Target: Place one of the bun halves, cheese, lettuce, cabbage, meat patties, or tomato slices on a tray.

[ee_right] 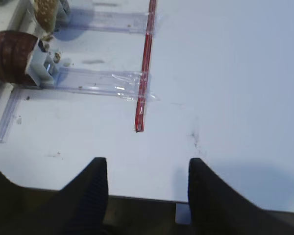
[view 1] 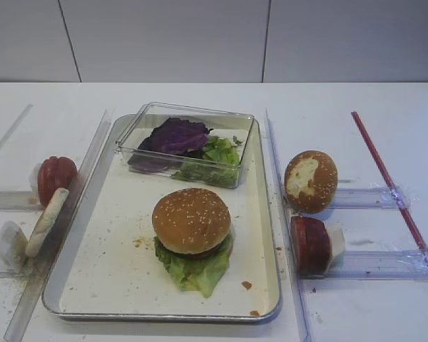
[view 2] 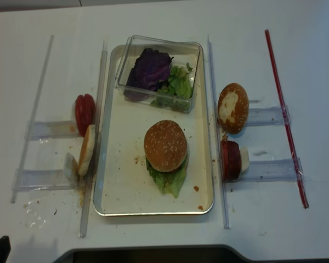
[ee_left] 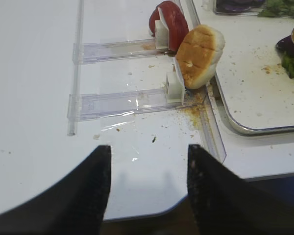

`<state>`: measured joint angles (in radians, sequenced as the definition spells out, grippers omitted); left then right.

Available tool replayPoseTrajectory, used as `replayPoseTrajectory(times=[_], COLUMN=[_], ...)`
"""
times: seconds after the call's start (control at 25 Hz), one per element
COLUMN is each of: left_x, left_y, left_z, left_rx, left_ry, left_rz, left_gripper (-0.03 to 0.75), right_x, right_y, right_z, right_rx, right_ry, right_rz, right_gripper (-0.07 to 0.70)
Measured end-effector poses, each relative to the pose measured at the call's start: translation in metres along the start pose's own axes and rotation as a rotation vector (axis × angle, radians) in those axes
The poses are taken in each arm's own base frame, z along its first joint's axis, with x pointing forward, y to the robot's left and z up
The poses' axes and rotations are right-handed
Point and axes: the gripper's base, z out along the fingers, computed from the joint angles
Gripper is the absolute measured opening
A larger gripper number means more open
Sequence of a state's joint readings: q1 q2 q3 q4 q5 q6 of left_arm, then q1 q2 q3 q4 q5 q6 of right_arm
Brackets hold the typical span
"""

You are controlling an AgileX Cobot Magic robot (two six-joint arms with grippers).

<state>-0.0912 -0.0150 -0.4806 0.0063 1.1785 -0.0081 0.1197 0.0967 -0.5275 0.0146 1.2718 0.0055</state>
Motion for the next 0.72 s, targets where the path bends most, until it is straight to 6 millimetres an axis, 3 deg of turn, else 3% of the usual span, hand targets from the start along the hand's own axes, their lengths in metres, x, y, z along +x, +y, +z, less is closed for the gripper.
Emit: replayPoseTrajectory(times=[0.28,0.72], left_x=[0.0000,0.0000], left_y=[0.0000,0.0000], left_z=[0.0000,0.0000], left_rx=[0.000,0.000], left_ry=[0.000,0.000], left_rz=[0.000,0.000], left_gripper=[0.341,0.341], right_x=[0.0127,0.0082], right_y=[0.0000,-0.0013], right_z=[-0.0070,-0.0008], right_rx=[0.004,0.021], right_ry=[-0.115,-0.175], right_rz=[-0.059,-0.082], right_gripper=[0.392,0.362])
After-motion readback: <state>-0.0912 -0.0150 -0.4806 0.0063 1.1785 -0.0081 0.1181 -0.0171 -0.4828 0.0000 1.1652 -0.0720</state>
